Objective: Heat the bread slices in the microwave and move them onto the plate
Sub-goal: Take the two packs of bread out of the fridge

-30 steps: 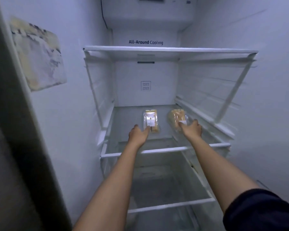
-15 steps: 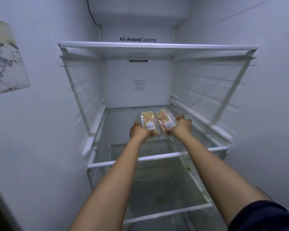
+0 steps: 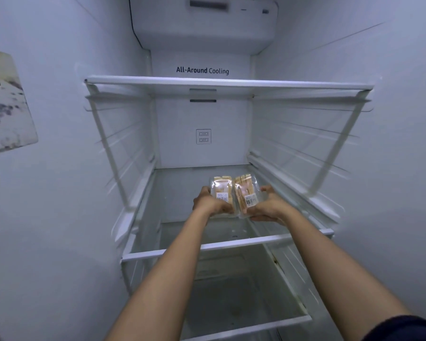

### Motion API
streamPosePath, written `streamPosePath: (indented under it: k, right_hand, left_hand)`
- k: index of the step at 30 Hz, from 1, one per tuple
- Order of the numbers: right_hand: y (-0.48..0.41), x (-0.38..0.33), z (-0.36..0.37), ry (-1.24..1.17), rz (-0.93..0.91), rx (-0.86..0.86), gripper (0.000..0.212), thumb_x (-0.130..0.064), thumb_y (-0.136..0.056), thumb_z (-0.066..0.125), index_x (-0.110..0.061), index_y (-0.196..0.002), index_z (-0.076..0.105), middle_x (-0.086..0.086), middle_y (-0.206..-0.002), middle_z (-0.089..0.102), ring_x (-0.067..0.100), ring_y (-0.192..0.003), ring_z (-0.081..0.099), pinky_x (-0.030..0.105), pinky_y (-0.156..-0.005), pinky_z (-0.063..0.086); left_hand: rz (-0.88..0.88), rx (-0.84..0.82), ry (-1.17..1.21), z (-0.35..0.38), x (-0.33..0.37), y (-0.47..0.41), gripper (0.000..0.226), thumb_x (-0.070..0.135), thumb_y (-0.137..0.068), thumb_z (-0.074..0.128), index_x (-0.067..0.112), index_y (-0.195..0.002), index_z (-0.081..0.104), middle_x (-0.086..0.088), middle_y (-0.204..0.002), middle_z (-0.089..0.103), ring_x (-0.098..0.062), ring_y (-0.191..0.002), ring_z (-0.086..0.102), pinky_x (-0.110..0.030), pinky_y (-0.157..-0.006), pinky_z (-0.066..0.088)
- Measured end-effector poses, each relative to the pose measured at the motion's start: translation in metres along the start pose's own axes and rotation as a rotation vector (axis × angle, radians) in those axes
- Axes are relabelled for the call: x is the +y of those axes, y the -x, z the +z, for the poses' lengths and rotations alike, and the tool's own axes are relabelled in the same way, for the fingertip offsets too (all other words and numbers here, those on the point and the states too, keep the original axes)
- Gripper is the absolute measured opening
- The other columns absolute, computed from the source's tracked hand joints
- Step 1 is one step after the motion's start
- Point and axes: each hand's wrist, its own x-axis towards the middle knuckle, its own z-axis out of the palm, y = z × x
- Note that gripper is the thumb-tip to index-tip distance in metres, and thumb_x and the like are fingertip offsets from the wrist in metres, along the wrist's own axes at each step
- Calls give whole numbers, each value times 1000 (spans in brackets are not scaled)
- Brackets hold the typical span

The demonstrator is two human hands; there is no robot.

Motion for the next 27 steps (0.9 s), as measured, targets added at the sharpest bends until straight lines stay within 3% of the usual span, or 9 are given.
streamPosePath:
  k: [3,5,7,10,13,17,19,22,27]
  right_hand:
    - [0,8,-4,-62,-38,-1,85,11,-71,72,-16,-137,25,18,-126,53,34,-105,61,38,-78,56]
    - [0,10,-6,-131,-32,-26,88,12,-71,72,-16,-140,25,20,-126,54,35,-106,61,37,-77,57]
    - [0,11,-8,-188,-23,-58,89,15,-71,70,-17,-141,25,20,-126,54,34,-103,62,34,-71,59]
    - [-1,12,-11,-252,-16,-64,89,20,-70,66,-15,-141,26,19,-121,56,33,-99,62,38,-76,57]
    - [0,16,-13,-277,-23,-57,90,24,-70,63,-14,-142,26,17,-110,60,35,-102,60,43,-88,51]
    - [2,17,-14,-329,-24,-45,93,27,-70,59,-16,-145,24,18,-118,57,35,-105,59,45,-89,51]
    - [6,17,-13,-350,-32,-37,92,27,-71,58,-15,-145,25,19,-127,54,34,-103,59,42,-83,53]
    - [21,21,-10,-383,-64,-24,90,27,-71,58,-14,-145,27,21,-131,52,34,-102,59,40,-76,53]
    - [67,26,-10,-430,-160,-26,95,22,-70,62,-23,-146,26,21,-123,59,36,-102,62,44,-85,52]
  left_hand:
    - [26,-38,35,-7,5,12,77,16,-47,86,21,-108,39,-6,-111,61,-24,-101,60,-36,-90,51]
    - [45,-85,90,-8,6,14,74,9,-60,84,17,-115,35,-3,-104,58,-20,-97,57,-30,-86,48]
    - [39,-162,197,-5,7,16,79,0,-66,79,14,-124,27,-6,-105,56,-21,-100,58,-33,-93,49]
    - [29,-201,266,0,6,18,88,-6,-65,77,15,-127,19,-6,-102,55,-24,-102,60,-41,-94,52]
    - [3,-220,391,3,3,23,90,-13,-67,73,20,-130,17,-1,-97,53,-17,-85,60,-29,-69,58]
    - [17,-218,513,8,-4,29,92,-19,-67,68,18,-140,25,0,-95,60,-16,-81,63,-24,-58,58]
    - [36,-218,555,9,-5,35,90,-22,-67,66,19,-140,32,-2,-97,62,-17,-83,63,-24,-57,58]
    - [47,-197,610,8,-5,53,102,-25,-68,63,23,-147,20,-8,-111,60,-21,-88,63,-26,-61,58]
    - [135,-183,648,-1,3,100,103,-24,-69,62,27,-148,18,-12,-123,57,-26,-99,61,-22,-61,58]
